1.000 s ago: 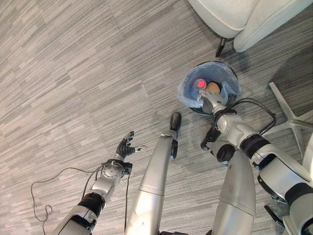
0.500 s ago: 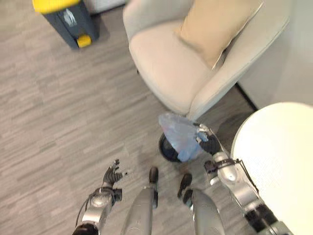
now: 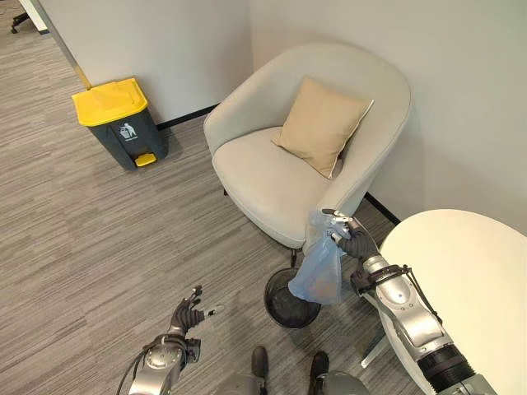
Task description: Gather garbage on tea table into small bin, then transfer packed bag to large trash can.
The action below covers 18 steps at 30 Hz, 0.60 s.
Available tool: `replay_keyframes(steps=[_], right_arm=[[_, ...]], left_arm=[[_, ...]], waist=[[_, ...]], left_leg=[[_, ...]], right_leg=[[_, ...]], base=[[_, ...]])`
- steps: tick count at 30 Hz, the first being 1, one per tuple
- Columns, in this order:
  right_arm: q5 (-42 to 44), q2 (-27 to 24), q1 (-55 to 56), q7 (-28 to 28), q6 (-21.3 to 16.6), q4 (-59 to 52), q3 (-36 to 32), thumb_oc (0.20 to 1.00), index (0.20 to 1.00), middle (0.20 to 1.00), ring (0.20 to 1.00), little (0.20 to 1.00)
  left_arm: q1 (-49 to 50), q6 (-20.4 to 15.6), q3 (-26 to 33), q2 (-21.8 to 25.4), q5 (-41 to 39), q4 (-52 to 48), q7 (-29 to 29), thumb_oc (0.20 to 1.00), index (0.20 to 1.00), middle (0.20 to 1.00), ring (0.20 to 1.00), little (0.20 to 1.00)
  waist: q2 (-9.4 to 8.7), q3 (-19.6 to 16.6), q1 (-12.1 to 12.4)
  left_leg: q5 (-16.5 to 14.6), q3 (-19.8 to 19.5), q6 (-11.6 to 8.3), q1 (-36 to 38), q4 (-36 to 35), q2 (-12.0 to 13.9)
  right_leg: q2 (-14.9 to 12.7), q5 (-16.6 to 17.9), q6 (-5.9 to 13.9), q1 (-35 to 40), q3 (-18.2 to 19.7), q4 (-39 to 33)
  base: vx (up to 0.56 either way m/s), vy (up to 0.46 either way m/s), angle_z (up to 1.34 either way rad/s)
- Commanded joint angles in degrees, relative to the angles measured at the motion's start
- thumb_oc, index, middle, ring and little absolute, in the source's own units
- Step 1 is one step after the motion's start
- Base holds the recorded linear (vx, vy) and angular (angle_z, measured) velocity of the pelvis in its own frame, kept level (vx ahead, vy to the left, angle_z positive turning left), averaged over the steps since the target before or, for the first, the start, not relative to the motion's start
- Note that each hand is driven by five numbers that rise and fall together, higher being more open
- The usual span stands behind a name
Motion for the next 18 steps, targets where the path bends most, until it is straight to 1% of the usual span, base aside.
replay_keyframes(steps=[1, 2, 3, 4, 5, 6, 7, 8, 9, 10, 11, 12, 13, 14, 15, 16, 18], right_arm=[[0.0, 1.2, -5.1, -0.4, -4.1, -8.1, -1.4, 0.200, 0.200, 0.200, 0.200, 0.200], [0.2, 1.0, -5.2, -0.6, -4.2, -8.3, -1.4, 0.200, 0.200, 0.200, 0.200, 0.200], [0.9, 0.9, -5.9, -0.8, -4.1, -8.2, -1.4, 0.200, 0.200, 0.200, 0.200, 0.200], [1.3, 0.5, -6.0, -1.1, -4.3, -8.1, -1.4, 0.200, 0.200, 0.200, 0.200, 0.200], [1.3, 0.5, -6.1, -1.1, -4.4, -8.0, -1.4, 0.200, 0.200, 0.200, 0.200, 0.200], [1.7, -0.4, -6.0, -1.3, -4.1, -8.2, -2.0, 0.200, 0.200, 0.200, 0.200, 0.200], [2.1, -0.9, -6.0, -1.6, -4.4, -8.0, -2.3, 0.200, 0.200, 0.200, 0.200, 0.200], [2.5, -1.6, -6.4, -2.1, -4.5, -7.8, -2.7, 0.200, 0.200, 0.200, 0.200, 0.200], [2.5, -1.6, -6.4, -2.1, -4.5, -7.8, -2.7, 0.200, 0.200, 0.200, 0.200, 0.200], [3.0, -2.6, -6.8, -2.0, -4.5, -8.0, -2.9, 0.200, 0.200, 0.200, 0.200, 0.200], [3.2, -2.9, -7.1, -2.0, -4.6, -8.2, -3.0, 0.200, 0.200, 0.200, 0.200, 0.200], [3.6, -3.0, -7.2, -1.7, -4.6, -8.6, -2.9, 0.200, 0.200, 0.200, 0.200, 0.200], [4.1, -3.1, -7.4, -1.4, -4.7, -8.9, -2.8, 0.200, 0.200, 0.200, 0.200, 0.200], [4.1, -3.1, -7.5, -1.4, -4.7, -8.9, -2.8, 0.200, 0.200, 0.200, 0.200, 0.200], [5.9, -3.3, -7.7, -0.3, -4.8, -9.4, -2.6, 0.200, 0.200, 0.200, 0.200, 0.200], [6.9, -3.6, -7.7, 0.7, -4.8, -9.6, -2.3, 0.200, 0.200, 0.200, 0.200, 0.200], [7.7, -3.8, -7.6, 1.4, -4.7, -10.1, -2.1, 0.200, 0.200, 0.200, 0.200, 0.200]], left_arm=[[0.7, -2.0, 1.9, 3.1, 1.4, -4.2, 0.2, 1.000, 1.000, 1.000, 1.000, 1.000], [0.5, -2.0, 1.7, 3.3, 1.5, -4.9, 0.4, 1.000, 1.000, 1.000, 1.000, 1.000], [0.8, -2.1, 1.7, 3.2, 1.3, -5.8, 0.3, 1.000, 1.000, 1.000, 1.000, 1.000], [0.9, -2.3, 1.6, 3.1, 0.7, -6.6, 0.3, 1.000, 1.000, 1.000, 1.000, 1.000], [0.9, -2.2, 1.6, 3.1, 0.7, -6.6, 0.3, 1.000, 1.000, 1.000, 1.000, 1.000], [1.4, -2.3, 1.1, 2.9, 0.2, -8.4, -0.6, 1.000, 1.000, 1.000, 1.000, 1.000], [1.1, -2.4, 0.8, 2.9, 0.2, -9.2, -0.5, 1.000, 1.000, 1.000, 1.000, 1.000], [0.7, -2.6, 0.4, 3.1, 0.3, -10.5, -0.8, 1.000, 1.000, 1.000, 1.000, 1.000], [0.7, -2.5, 0.4, 3.0, 0.3, -10.6, -0.8, 1.000, 1.000, 1.000, 1.000, 1.000], [0.5, -2.7, 0.0, 3.5, 1.3, -13.1, -1.4, 1.000, 1.000, 1.000, 1.000, 1.000], [0.3, -3.0, -0.1, 3.8, 1.7, -14.5, -1.7, 1.000, 1.000, 1.000, 1.000, 1.000], [0.1, -3.3, -0.4, 4.1, 2.1, -15.5, -2.2, 1.000, 1.000, 1.000, 1.000, 1.000], [-0.2, -3.5, -0.7, 4.3, 2.2, -16.6, -2.6, 1.000, 1.000, 1.000, 1.000, 1.000], [-0.2, -3.5, -0.7, 4.3, 2.2, -16.6, -2.6, 1.000, 1.000, 1.000, 1.000, 1.000], [-1.1, -3.9, -1.5, 4.6, 2.1, -18.1, -3.4, 1.000, 1.000, 1.000, 1.000, 1.000], [-2.2, -4.4, -2.4, 4.8, 2.7, -19.3, -3.5, 1.000, 1.000, 1.000, 1.000, 1.000], [-3.3, -4.6, -3.9, 5.0, 3.2, -20.8, -4.2, 1.000, 1.000, 1.000, 1.000, 1.000]], waist=[[-2.29, 0.1, 1.8], [-2.78, -0.2, 2.4], [-2.66, -0.3, 3.4], [-2.48, -0.1, 3.7], [-2.41, -0.2, 3.6], [-1.95, 0.0, 3.8], [-1.67, 0.7, 3.8], [-1.66, 1.5, 3.7], [-1.61, 1.5, 3.6], [-2.65, 2.2, 2.9], [-3.41, 2.2, 2.4], [-4.02, 2.1, 2.1], [-4.44, 2.0, 1.9], [-4.42, 1.8, 1.8], [-5.26, 1.5, 1.2], [-5.36, 0.6, 0.1], [-5.13, -0.5, -0.5]], left_leg=[[-1.4, -0.4, -3.03, -3.4, 0.7, 0.2], [-0.3, -0.8, -3.52, -5.0, 1.0, 0.0], [1.9, -1.7, -5.10, -7.5, 1.2, 0.3], [3.8, -2.1, -6.20, -9.1, 1.0, 0.6], [3.8, -2.3, -6.23, -9.2, 0.9, 0.6], [5.7, -3.0, -7.72, -10.4, -0.5, 0.9], [6.6, -3.3, -8.51, -11.5, -0.3, 1.0], [5.8, -3.1, -8.43, -12.5, 0.8, 0.9], [5.7, -3.2, -8.43, -12.7, 1.1, 0.9], [2.5, -1.1, -7.13, -12.6, 5.2, 0.6], [-0.4, 0.2, -6.42, -12.1, 8.1, 0.7], [-2.6, 0.5, -6.04, -11.7, 10.9, 0.8], [-4.5, 0.6, -5.85, -11.2, 12.8, 0.9], [-4.3, 0.5, -5.85, -11.4, 12.7, 0.9], [-8.1, 0.7, -5.62, -8.6, 14.9, 1.8], [-9.7, 1.5, -5.94, -4.6, 13.9, 3.5], [-8.6, 1.6, -6.27, -2.6, 10.4, 4.0]], right_leg=[[3.7, -1.9, -0.57, 4.4, 2.5, -0.9], [4.3, -3.3, -1.54, 6.3, 3.1, -4.2], [5.6, -4.9, -3.10, 7.0, 2.8, -7.9], [6.7, -5.1, -3.79, 7.7, 2.9, -10.8], [6.8, -4.9, -3.83, 7.8, 2.8, -11.1], [8.0, -4.5, -4.34, 8.6, 2.1, -14.7], [8.3, -4.0, -4.54, 8.6, 1.5, -15.2], [8.0, -3.2, -4.67, 8.0, 0.9, -15.5], [8.1, -3.2, -4.67, 8.0, 0.8, -15.5], [6.6, -1.9, -4.45, 7.1, -1.1, -16.4], [5.6, -0.9, -4.31, 6.4, -2.1, -16.9], [4.7, -0.3, -4.24, 6.1, -3.1, -17.4], [4.1, 0.2, -4.17, 6.0, -3.6, -17.7], [4.1, 0.4, -4.18, 5.8, -3.7, -17.8], [3.2, 1.0, -4.06, 5.5, -5.0, -18.5], [3.0, 1.1, -3.75, 5.7, -6.5, -19.2], [3.1, 1.7, -3.62, 5.9, -7.8, -20.1]], base=[[-0.23, -0.232, 0.54], [-0.28, -0.314, 0.36], [-0.27, -0.276, 0.33], [-0.22, -0.205, 0.40], [-0.24, -0.179, 0.56], [-0.22, -0.140, 0.57], [-0.35, -0.172, 0.46], [-0.21, -0.072, 0.54], [-0.32, -0.071, 0.75], [-0.29, -0.054, 0.84], [-0.34, -0.073, 0.63], [-0.18, -0.039, 0.73], [-0.09, -0.023, 0.83], [-0.08, -0.032, 0.94], [-0.05, -0.010, 0.65], [-0.04, 0.005, 0.32], [0.03, 0.055, 0.56]])
